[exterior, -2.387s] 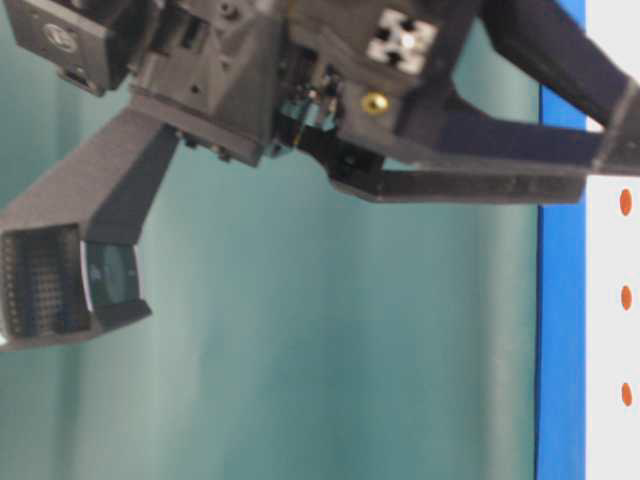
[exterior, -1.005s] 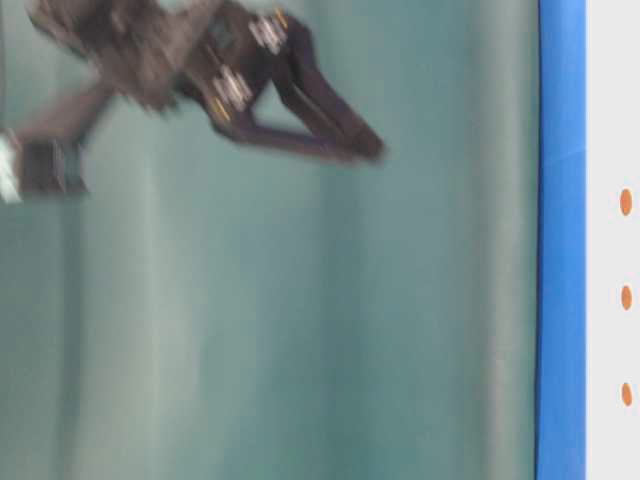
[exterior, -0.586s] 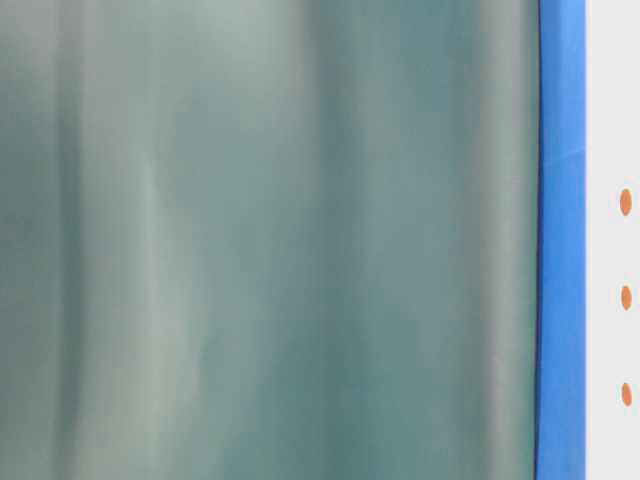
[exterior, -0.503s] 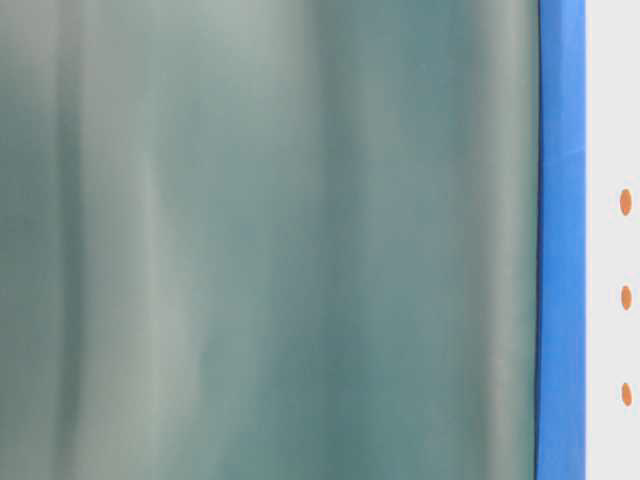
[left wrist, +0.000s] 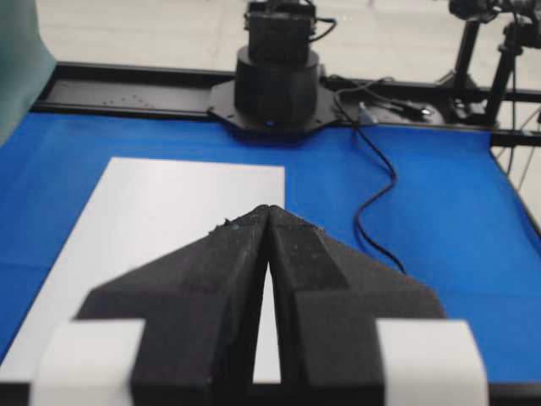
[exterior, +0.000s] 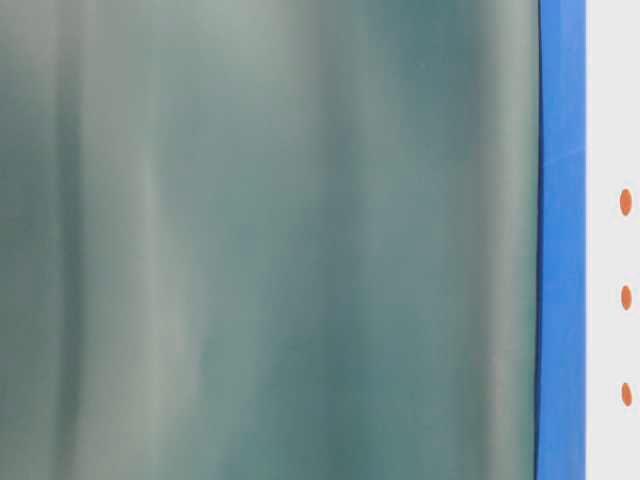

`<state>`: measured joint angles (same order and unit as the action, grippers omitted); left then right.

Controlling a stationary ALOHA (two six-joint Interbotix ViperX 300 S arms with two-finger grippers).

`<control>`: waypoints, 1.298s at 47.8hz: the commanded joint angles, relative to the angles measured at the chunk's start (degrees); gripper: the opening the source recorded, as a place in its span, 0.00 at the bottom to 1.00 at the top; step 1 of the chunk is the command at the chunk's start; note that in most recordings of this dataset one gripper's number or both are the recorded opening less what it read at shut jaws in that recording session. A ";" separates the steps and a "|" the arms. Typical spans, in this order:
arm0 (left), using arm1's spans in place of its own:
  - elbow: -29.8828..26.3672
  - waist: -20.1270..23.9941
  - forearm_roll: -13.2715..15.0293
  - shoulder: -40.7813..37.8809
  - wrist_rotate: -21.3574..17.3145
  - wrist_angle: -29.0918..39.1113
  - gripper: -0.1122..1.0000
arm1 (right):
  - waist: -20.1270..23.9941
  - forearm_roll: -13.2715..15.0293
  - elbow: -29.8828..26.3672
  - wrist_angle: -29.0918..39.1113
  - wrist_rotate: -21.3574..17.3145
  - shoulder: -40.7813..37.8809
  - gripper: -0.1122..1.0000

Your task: Touch the tip of the soldering iron to the mark.

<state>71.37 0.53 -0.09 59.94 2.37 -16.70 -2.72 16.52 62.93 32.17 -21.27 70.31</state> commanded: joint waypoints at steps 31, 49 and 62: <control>-0.53 -0.18 0.00 -0.18 0.00 -0.26 0.10 | 0.00 -1.05 2.46 -4.48 -1.41 -0.18 0.82; -0.53 -0.18 0.00 -0.18 -0.09 -0.35 0.10 | 0.00 -1.58 3.43 -6.59 -1.41 -0.26 0.82; -0.53 -0.18 -0.09 -0.18 -0.09 -0.35 0.10 | -0.09 -3.25 5.19 -9.40 -1.41 -0.35 0.82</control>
<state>71.37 0.44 -0.09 60.03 2.37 -16.70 -2.72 13.80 68.29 24.08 -22.59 70.58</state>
